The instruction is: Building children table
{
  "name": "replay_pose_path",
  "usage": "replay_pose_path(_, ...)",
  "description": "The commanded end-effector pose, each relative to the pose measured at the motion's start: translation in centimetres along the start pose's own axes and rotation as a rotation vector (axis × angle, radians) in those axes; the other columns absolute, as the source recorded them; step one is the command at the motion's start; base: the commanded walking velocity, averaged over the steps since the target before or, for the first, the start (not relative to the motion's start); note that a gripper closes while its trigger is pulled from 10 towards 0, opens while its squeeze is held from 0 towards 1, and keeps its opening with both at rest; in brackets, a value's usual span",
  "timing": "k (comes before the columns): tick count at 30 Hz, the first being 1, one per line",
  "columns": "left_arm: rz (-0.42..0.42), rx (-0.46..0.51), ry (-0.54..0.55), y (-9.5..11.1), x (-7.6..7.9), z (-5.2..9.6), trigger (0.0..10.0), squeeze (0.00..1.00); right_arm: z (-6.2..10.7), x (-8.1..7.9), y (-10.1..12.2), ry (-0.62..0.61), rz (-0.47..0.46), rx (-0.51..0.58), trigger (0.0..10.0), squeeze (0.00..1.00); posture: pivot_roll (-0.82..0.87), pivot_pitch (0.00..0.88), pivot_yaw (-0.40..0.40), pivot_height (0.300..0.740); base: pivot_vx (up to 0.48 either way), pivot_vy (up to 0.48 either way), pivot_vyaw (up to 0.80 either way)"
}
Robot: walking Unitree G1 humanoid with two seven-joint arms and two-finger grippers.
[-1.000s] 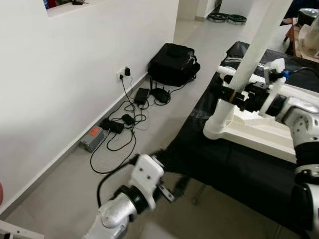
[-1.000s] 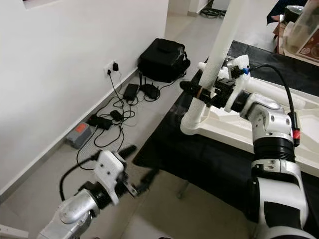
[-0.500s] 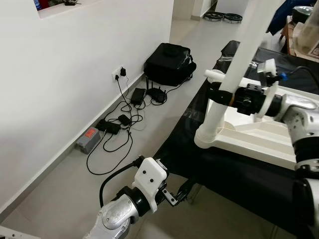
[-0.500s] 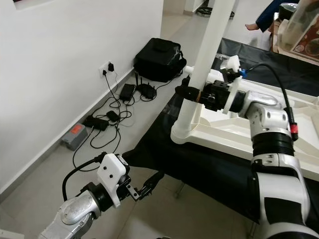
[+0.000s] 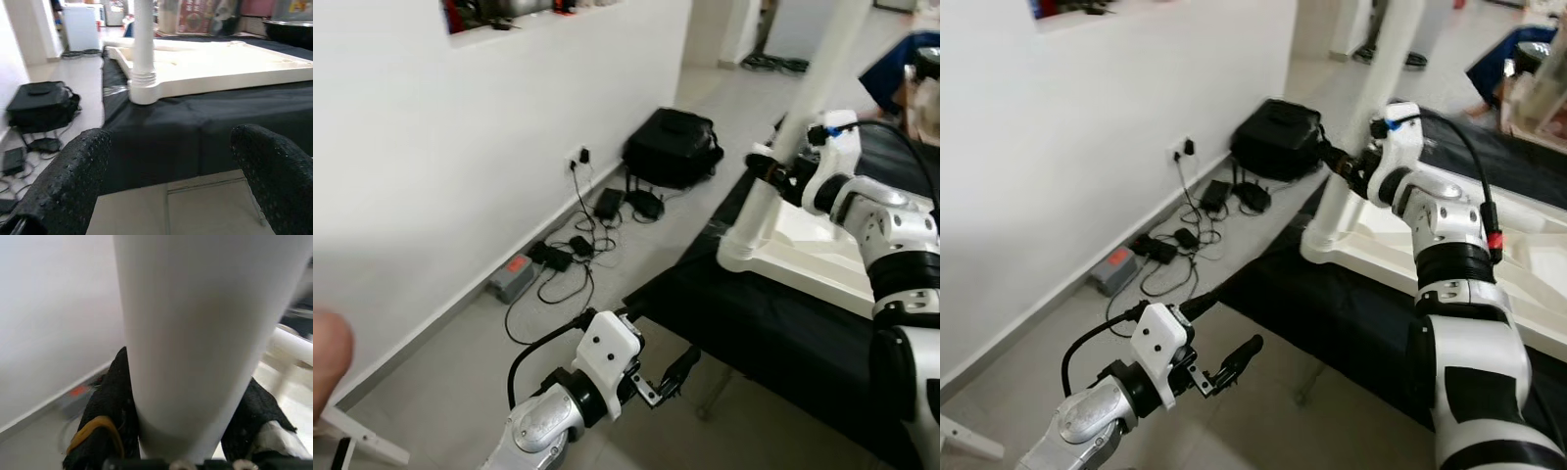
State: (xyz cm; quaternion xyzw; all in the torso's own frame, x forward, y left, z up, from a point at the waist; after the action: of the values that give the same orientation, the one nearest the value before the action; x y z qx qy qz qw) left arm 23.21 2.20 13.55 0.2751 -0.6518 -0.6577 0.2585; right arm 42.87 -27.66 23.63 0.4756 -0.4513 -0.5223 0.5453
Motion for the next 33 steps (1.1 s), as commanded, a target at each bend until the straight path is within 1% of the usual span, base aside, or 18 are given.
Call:
replay_pose_path(1,-0.005,-0.015,-0.006,-0.4,0.0,0.1,10.0,0.00,1.4,4.2,-3.2,-0.220,0.051,-0.136,0.0,0.00,0.13,0.108,-0.077,0.740,0.000,0.000,0.00)
replay_pose_path(3,-0.006,-0.017,-0.004,-0.4,-0.1,0.2,10.0,0.00,1.8,5.3,-3.3,-0.347,0.035,-0.114,0.0,0.00,0.13,0.109,-0.076,0.740,0.000,0.000,0.00)
replay_pose_path(5,-0.008,-0.019,-0.004,-0.5,-0.1,0.2,10.0,0.00,2.3,5.6,-3.5,-0.455,-0.012,-0.095,0.0,0.00,0.13,0.112,-0.075,0.740,0.000,0.000,0.00)
replay_pose_path(6,-0.008,-0.019,-0.004,-0.5,-0.1,0.2,10.0,0.00,2.3,5.6,-3.5,-0.478,-0.024,-0.094,0.0,0.00,0.13,0.112,-0.075,0.740,0.000,0.000,0.00)
replay_pose_path(7,-0.008,-0.020,-0.004,-0.5,-0.1,0.2,10.0,0.00,2.9,5.6,-3.7,-0.584,-0.059,-0.064,0.0,0.00,0.13,0.116,-0.073,0.740,0.000,0.000,0.00)
replay_pose_path(9,-0.008,-0.020,-0.004,-0.5,-0.1,0.2,10.0,0.00,2.9,5.6,-3.7,-0.584,-0.059,-0.064,0.0,0.00,0.13,0.116,-0.073,0.740,0.000,0.000,0.00)
replay_pose_path(10,-0.008,-0.021,-0.003,-0.5,-0.1,0.2,10.0,0.00,3.4,5.6,-3.8,-0.653,-0.073,-0.048,0.0,0.00,0.13,0.115,-0.072,0.740,0.000,0.000,0.00)
replay_pose_path(11,-0.008,-0.021,-0.003,-0.5,-0.1,0.2,10.0,0.00,3.4,5.6,-3.8,-0.653,-0.073,-0.048,0.0,0.00,0.13,0.115,-0.072,0.740,0.000,0.000,0.00)
replay_pose_path(13,-0.009,-0.023,0.001,-0.5,-0.2,0.2,10.0,0.00,3.9,5.0,-3.8,-0.717,-0.094,-0.026,0.0,0.00,0.13,0.118,-0.072,0.740,0.000,0.000,0.00)
replay_pose_path(14,-0.009,-0.023,0.004,-0.5,-0.2,0.2,10.0,0.00,3.8,4.4,-3.8,-0.726,-0.111,-0.017,10.0,0.00,0.13,0.117,-0.073,0.740,0.000,0.000,0.00)
replay_pose_path(16,-0.008,-0.023,0.007,-0.5,-0.2,0.2,10.0,0.00,3.4,3.4,-3.4,-0.710,-0.109,0.008,10.0,0.00,0.13,0.119,-0.074,0.740,0.000,0.000,0.00)
replay_pose_path(20,-0.007,-0.023,0.010,-0.5,-0.1,0.3,10.0,0.00,3.1,2.7,-3.0,-0.698,-0.104,0.036,10.0,0.00,0.13,0.118,-0.077,0.740,0.000,0.000,0.00)
replay_pose_path(22,-0.006,-0.026,0.013,-0.5,-0.1,0.3,10.0,0.00,3.1,2.1,-2.7,-0.692,-0.114,0.058,10.0,0.00,0.13,0.116,-0.078,0.740,0.000,0.000,0.00)
replay_pose_path(23,-0.006,-0.028,0.017,-0.6,-0.1,0.3,10.0,0.00,3.2,1.5,-2.5,-0.695,-0.123,0.087,10.0,0.00,0.13,0.113,-0.080,0.740,0.000,0.000,0.00)
replay_pose_path(25,-0.006,-0.029,0.018,-0.6,-0.1,0.3,10.0,0.00,3.3,1.4,-2.3,-0.699,-0.119,0.096,10.0,0.00,0.13,0.113,-0.080,0.740,0.000,0.000,0.00)
replay_pose_path(26,-0.006,-0.028,0.019,-0.6,-0.1,0.3,10.0,0.00,3.3,1.3,-2.4,-0.706,-0.115,0.088,10.0,1.00,0.13,0.111,-0.079,0.740,0.000,0.000,0.00)
replay_pose_path(31,-0.008,-0.028,0.020,-0.6,-0.1,0.3,10.0,0.00,3.5,1.2,-2.6,-0.716,-0.109,0.077,10.0,1.00,0.13,0.108,-0.080,0.740,0.000,0.000,0.00)
replay_pose_path(33,-0.009,-0.031,0.020,-0.7,-0.1,0.4,10.0,0.00,3.8,1.3,-2.2,-0.745,-0.089,0.105,10.0,1.00,0.13,0.103,-0.077,0.740,0.000,0.000,0.00)
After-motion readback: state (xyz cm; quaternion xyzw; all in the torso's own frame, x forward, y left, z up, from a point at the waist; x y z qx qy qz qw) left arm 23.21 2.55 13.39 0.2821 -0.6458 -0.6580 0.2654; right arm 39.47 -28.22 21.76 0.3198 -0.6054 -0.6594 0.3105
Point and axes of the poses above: a point about 5 cm out from each wrist's last joint towards the gripper, its own z axis pointing back from the gripper into the wrist, its own y axis along the axis of the wrist's last joint, x = y × z, the point moved 4 cm from there along -z, pointing out of the wrist towards the gripper
